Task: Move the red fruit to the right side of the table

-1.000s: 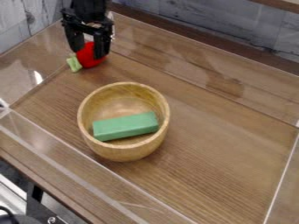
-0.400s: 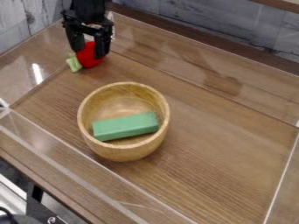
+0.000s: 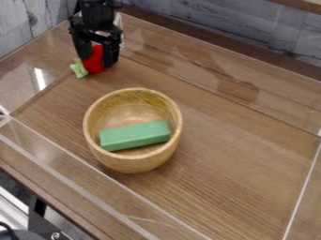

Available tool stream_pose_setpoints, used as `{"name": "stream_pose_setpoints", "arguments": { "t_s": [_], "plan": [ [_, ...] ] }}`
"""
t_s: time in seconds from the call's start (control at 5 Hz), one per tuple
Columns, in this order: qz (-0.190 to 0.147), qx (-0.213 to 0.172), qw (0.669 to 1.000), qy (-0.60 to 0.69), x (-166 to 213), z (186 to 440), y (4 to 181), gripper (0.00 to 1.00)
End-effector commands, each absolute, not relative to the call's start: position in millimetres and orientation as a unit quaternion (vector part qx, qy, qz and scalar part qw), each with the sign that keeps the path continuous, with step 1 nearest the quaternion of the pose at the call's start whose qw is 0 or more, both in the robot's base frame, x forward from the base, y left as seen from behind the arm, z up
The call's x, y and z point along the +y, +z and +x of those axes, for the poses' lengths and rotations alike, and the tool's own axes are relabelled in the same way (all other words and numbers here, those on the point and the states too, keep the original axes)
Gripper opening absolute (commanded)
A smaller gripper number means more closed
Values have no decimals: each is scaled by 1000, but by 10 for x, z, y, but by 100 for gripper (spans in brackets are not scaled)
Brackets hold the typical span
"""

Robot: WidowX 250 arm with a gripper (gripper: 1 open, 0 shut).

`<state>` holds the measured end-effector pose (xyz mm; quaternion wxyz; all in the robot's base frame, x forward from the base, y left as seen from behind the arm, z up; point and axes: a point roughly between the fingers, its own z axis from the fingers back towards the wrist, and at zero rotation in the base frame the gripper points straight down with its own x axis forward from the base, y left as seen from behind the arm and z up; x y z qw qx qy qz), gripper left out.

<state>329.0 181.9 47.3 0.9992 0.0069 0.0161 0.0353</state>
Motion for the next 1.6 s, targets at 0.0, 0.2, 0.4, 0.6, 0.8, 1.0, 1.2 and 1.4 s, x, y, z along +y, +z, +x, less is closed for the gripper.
{"name": "stream_pose_setpoints", "arguments": {
  "t_s": [0.0, 0.2, 0.4, 0.6, 0.8, 1.0, 1.2, 1.4],
  "plan": [
    [17, -2, 999, 31, 1887, 3275, 516, 100],
    [14, -5, 999, 38, 1947, 3284, 476, 100],
    [10, -8, 999, 43, 1989, 3291, 460, 100],
    [7, -12, 999, 51, 1933, 3334, 577, 100],
    [4, -16, 998, 57, 1872, 3373, 689, 100],
    [3, -19, 995, 95, 1946, 3411, 677, 100],
    [5, -22, 991, 128, 1989, 3425, 650, 100],
    [7, -24, 990, 139, 1967, 3450, 620, 100]
  ]
}}
